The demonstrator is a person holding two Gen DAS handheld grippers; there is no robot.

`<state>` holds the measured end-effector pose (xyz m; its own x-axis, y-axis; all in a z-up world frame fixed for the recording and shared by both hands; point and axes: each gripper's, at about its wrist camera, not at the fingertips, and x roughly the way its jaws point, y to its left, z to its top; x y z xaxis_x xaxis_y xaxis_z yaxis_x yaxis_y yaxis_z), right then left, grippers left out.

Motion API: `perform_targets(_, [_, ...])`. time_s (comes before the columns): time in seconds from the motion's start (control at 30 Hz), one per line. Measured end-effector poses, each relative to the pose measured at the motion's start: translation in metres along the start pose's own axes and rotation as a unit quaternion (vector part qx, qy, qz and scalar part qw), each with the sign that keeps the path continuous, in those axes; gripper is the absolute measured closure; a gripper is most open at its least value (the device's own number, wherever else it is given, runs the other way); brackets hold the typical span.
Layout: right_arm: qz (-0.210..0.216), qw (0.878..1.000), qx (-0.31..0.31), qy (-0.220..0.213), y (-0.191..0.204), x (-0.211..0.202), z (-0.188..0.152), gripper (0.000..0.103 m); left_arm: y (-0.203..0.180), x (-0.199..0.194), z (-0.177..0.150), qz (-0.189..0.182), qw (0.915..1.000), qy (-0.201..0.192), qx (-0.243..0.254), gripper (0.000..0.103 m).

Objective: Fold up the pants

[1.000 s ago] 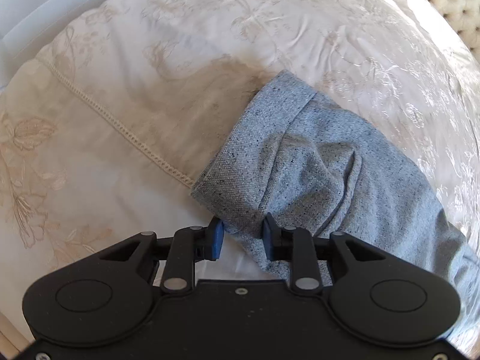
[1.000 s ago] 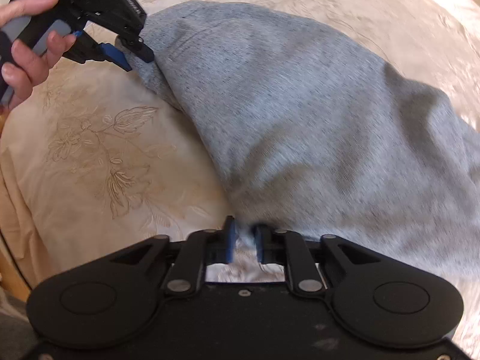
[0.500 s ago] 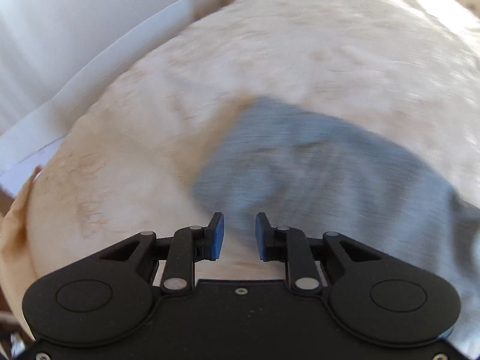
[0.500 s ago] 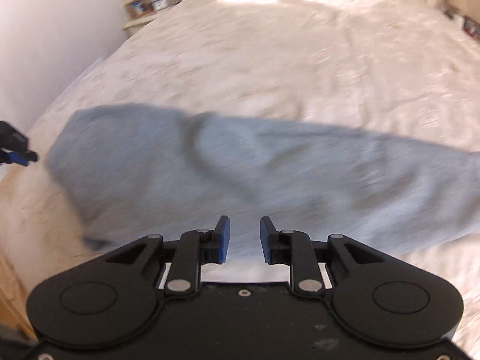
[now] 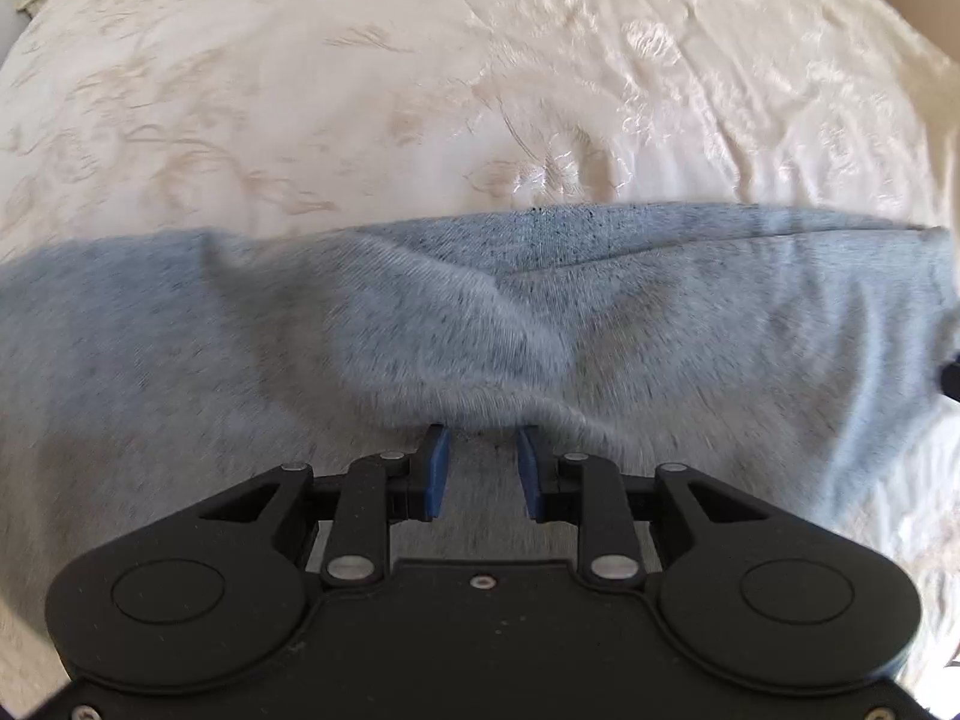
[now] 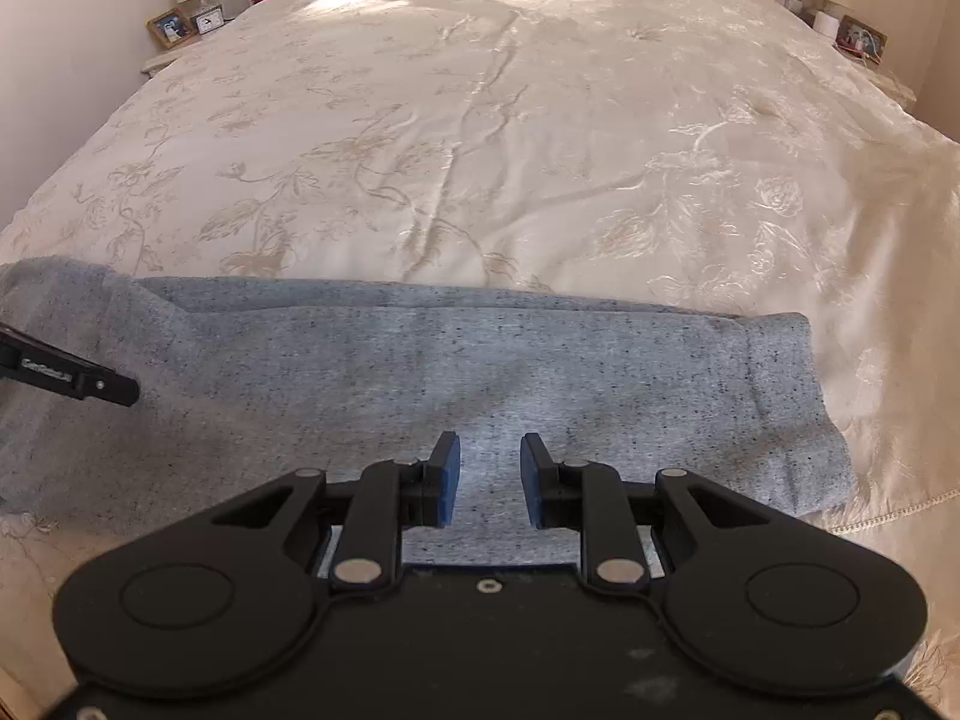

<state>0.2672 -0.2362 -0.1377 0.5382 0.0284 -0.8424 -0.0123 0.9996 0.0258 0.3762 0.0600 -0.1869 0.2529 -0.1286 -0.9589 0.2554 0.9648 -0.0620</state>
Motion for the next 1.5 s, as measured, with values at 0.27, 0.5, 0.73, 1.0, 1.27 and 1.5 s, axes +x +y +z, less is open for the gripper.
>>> perform_targets(0.27, [-0.025, 1.000, -0.008, -0.007, -0.025, 0.017, 0.008, 0.079, 0.049, -0.002, 0.039, 0.024, 0.9879, -0.022, -0.152, 0.068])
perform_targets(0.5, [-0.073, 0.997, 0.017, -0.024, -0.071, 0.037, 0.031, 0.078, 0.048, -0.028, 0.027, 0.063, 0.9895, -0.045, -0.122, 0.068])
perform_targets(0.73, [-0.027, 0.999, -0.032, -0.031, -0.064, 0.060, 0.060, 0.077, 0.046, -0.025, 0.024, 0.061, 0.9925, -0.036, -0.099, 0.068])
perform_targets(1.0, [-0.063, 0.995, -0.069, -0.029, -0.053, 0.071, 0.057, 0.075, 0.047, -0.032, 0.019, 0.038, 0.9899, -0.033, -0.132, 0.068])
perform_targets(1.27, [-0.127, 0.989, 0.067, -0.026, -0.147, 0.067, 0.060, 0.073, 0.044, -0.030, 0.012, 0.037, 0.9890, -0.021, -0.141, 0.068])
perform_targets(1.5, [-0.068, 0.994, 0.079, 0.006, -0.169, 0.087, 0.062, 0.071, 0.035, -0.028, 0.009, 0.045, 0.9907, -0.012, -0.128, 0.068])
